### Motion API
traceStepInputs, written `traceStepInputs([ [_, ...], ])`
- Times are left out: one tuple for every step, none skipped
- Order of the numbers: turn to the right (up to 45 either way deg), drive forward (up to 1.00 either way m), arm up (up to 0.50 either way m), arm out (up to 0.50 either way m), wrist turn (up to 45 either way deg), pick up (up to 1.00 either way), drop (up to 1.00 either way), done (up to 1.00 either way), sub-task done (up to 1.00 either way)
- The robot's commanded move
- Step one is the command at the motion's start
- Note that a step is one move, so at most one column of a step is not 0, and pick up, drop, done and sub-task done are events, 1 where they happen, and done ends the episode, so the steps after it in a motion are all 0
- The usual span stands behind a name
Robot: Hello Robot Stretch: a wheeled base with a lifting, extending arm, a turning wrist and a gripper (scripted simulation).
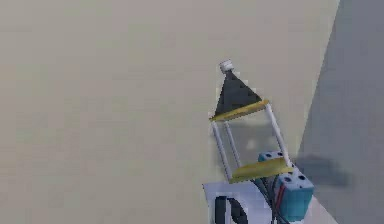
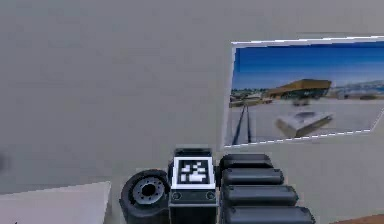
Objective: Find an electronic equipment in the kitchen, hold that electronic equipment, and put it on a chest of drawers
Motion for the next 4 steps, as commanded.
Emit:
traceStepInputs([
  [-45.0,0.0,0.0,0.0,0.0,0.0,0.0,0.0,0.0],
  [-9.0,0.0,0.0,0.0,0.0,0.0,0.0,0.0,0.0],
  [0.0,0.0,0.0,0.2,0.0,0.0,0.0,0.0,0.0],
  [0.0,0.0,0.0,0.0,45.0,0.0,0.0,0.0,0.0],
])
